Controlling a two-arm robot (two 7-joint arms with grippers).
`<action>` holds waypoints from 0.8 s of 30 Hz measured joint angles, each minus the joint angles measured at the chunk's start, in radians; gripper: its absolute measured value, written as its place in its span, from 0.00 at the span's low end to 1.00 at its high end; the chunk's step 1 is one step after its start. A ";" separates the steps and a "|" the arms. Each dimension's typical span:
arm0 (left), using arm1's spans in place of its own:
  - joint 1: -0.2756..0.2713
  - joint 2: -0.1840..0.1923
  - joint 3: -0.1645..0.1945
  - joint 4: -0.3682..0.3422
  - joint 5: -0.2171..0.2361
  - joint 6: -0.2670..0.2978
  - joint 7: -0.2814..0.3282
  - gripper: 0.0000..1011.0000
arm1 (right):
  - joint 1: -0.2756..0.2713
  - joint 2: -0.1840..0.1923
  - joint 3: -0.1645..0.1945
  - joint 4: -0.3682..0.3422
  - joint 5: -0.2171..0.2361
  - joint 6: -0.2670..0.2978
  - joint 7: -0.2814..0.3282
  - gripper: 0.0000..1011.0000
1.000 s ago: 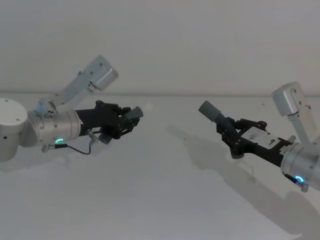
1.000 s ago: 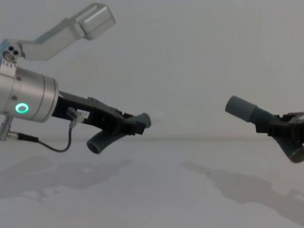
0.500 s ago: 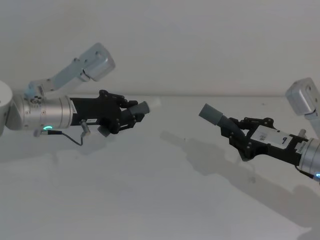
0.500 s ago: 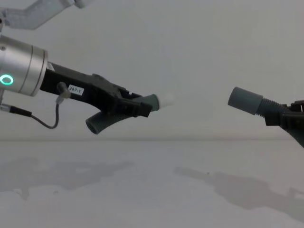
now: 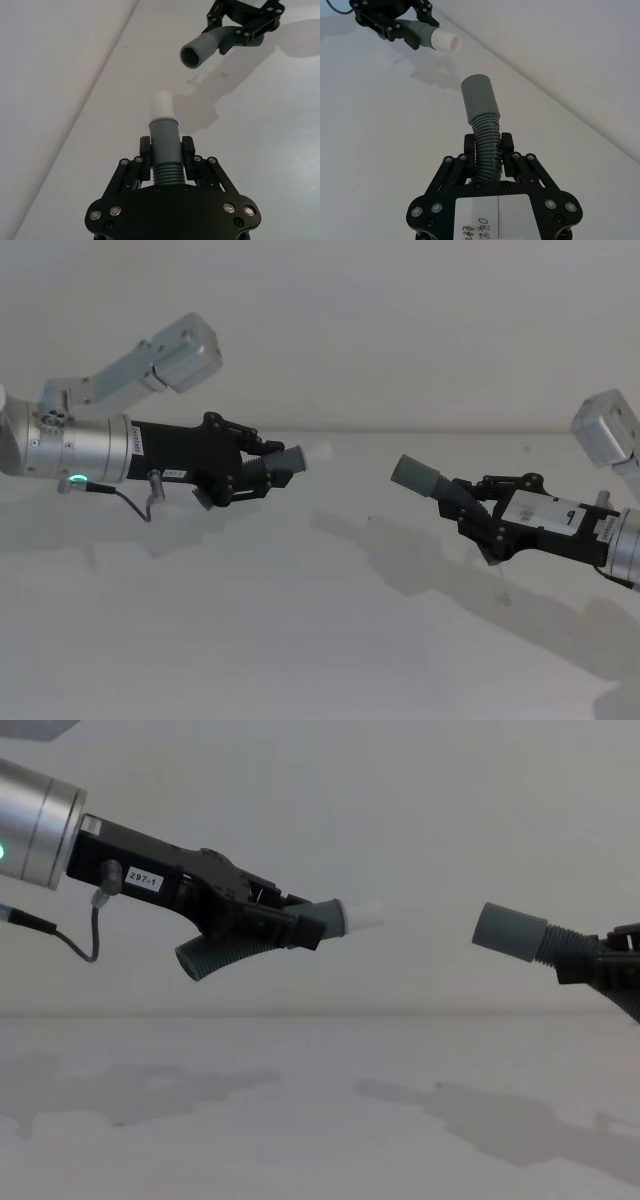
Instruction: Use both hands to pick up one end of the pipe from the table, align the ends, and insert them.
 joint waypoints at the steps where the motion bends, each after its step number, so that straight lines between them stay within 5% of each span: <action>1: -0.006 0.001 0.004 0.004 -0.003 -0.005 -0.013 0.36 | 0.001 0.001 -0.001 0.000 0.001 0.000 0.003 0.30; 24: -0.055 -0.013 0.046 0.047 -0.029 -0.034 -0.094 0.36 | 0.041 0.013 -0.044 -0.004 0.019 0.013 0.033 0.30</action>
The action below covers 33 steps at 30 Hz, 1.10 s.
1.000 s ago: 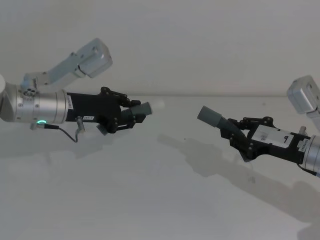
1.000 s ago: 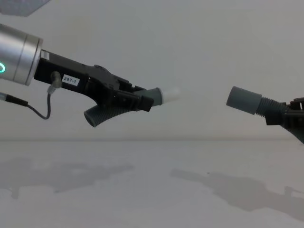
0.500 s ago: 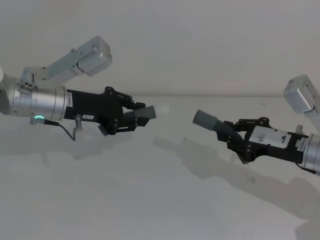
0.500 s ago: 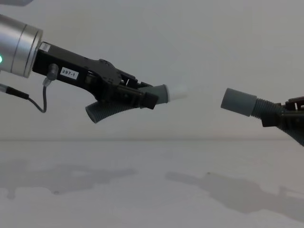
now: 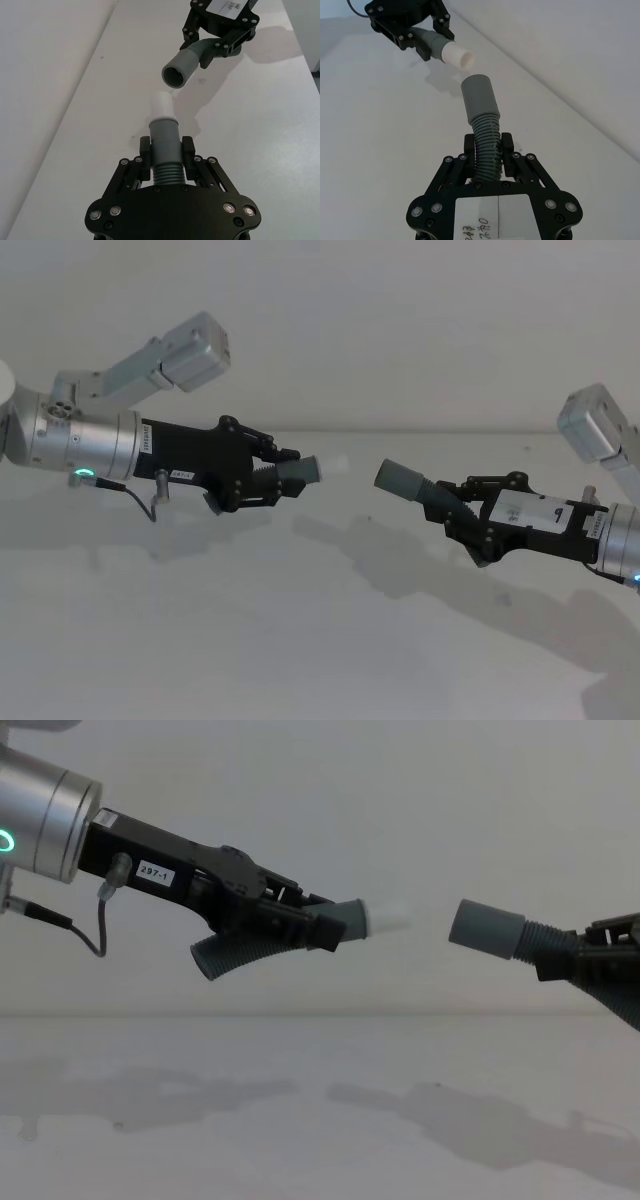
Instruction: Use both hands to pick up one end of the pipe from the table, align the ends, and insert them.
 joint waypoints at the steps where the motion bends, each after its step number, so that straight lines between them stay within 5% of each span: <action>1: -0.002 -0.002 0.002 0.004 -0.002 -0.001 -0.002 0.36 | 0.001 0.000 0.000 -0.001 0.001 0.001 0.000 0.30; 33: -0.018 -0.012 0.021 0.031 -0.049 -0.010 -0.017 0.36 | 0.007 -0.008 -0.027 -0.031 0.057 0.060 -0.037 0.30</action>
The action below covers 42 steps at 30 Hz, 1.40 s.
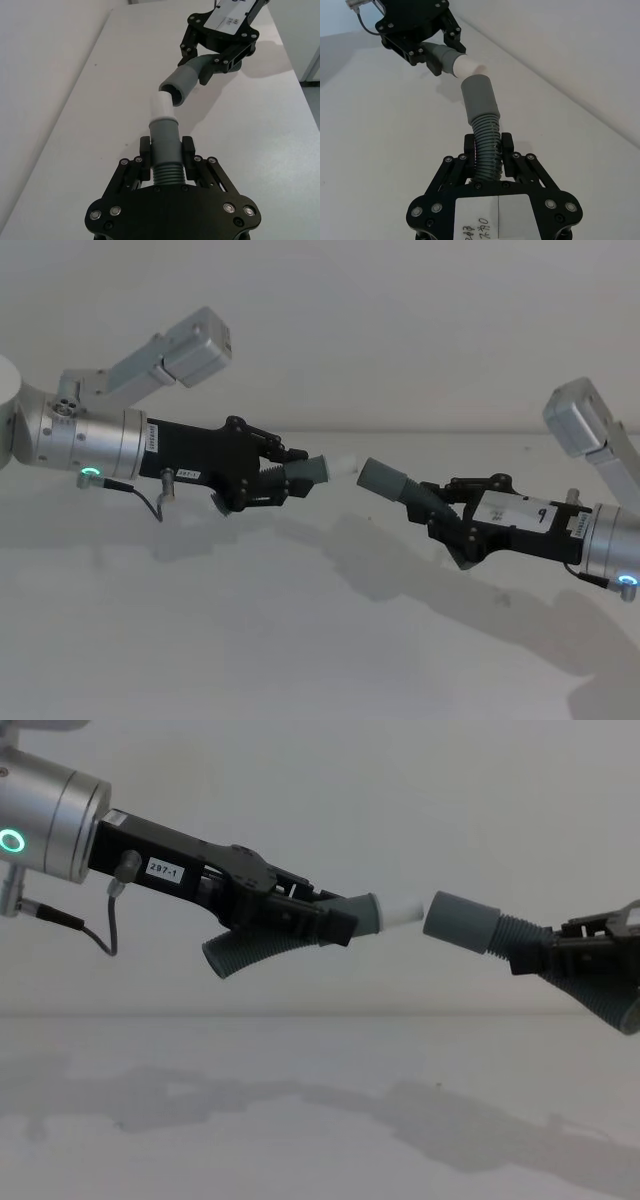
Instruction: Use both hands to pick up one end of the pipe from the table, align the ends, and insert them.
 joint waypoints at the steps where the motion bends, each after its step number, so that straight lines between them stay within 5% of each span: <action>1: 0.000 0.001 0.000 -0.001 -0.001 0.000 0.000 0.36 | 0.001 0.000 -0.001 0.000 0.001 0.001 -0.001 0.30; 22: -0.002 0.018 0.022 -0.007 -0.022 0.005 -0.015 0.36 | 0.021 0.000 -0.028 0.009 0.012 0.006 -0.015 0.30; 42: -0.023 0.022 0.049 0.009 -0.027 -0.007 -0.040 0.36 | 0.049 0.011 -0.062 0.022 0.029 -0.019 0.039 0.29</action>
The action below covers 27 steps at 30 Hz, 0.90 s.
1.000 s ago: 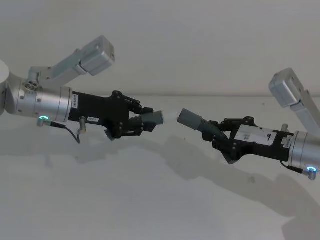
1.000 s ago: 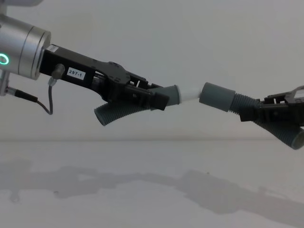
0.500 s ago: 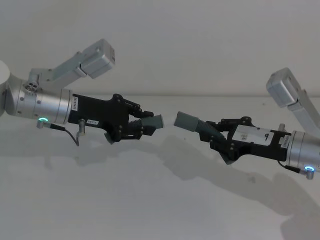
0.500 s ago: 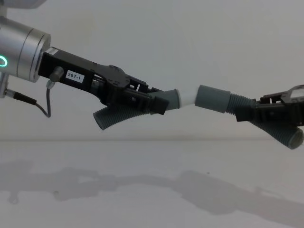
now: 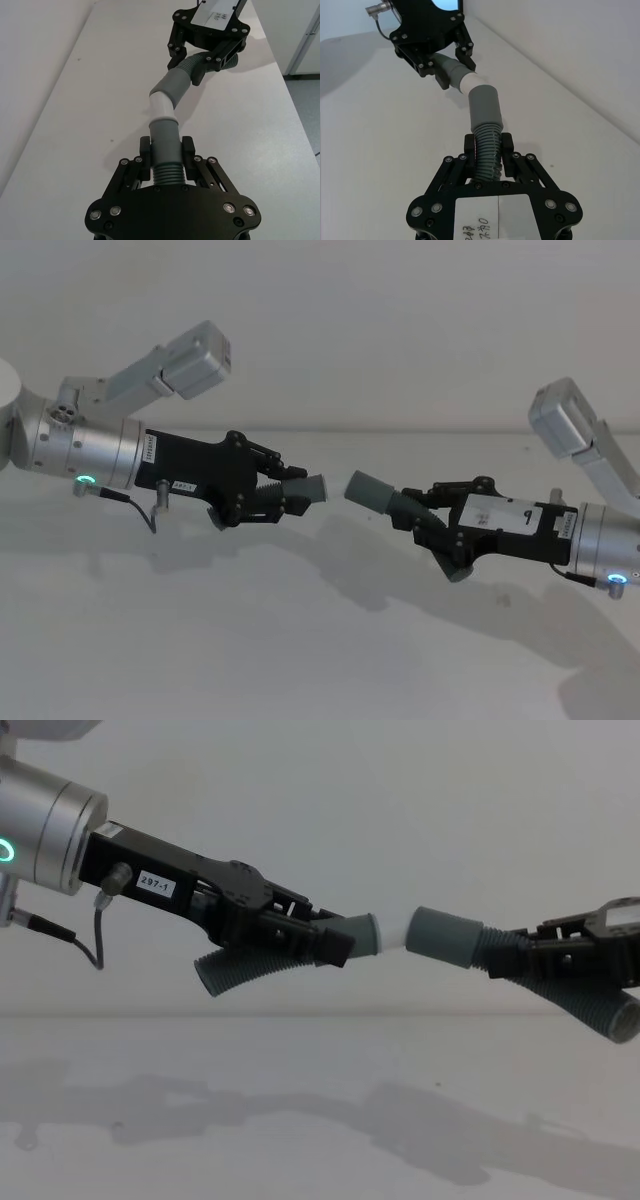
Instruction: Use both hands to pick up one end of the pipe from the table, align the ends, and insert them.
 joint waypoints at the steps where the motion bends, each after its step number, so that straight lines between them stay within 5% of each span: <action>1: -0.001 0.000 0.001 0.001 0.000 0.000 -0.001 0.36 | 0.002 0.001 -0.003 0.001 0.001 -0.002 0.004 0.29; 27: -0.012 0.002 0.014 0.010 -0.002 -0.006 -0.010 0.36 | 0.013 0.006 -0.017 0.006 0.006 -0.013 0.026 0.29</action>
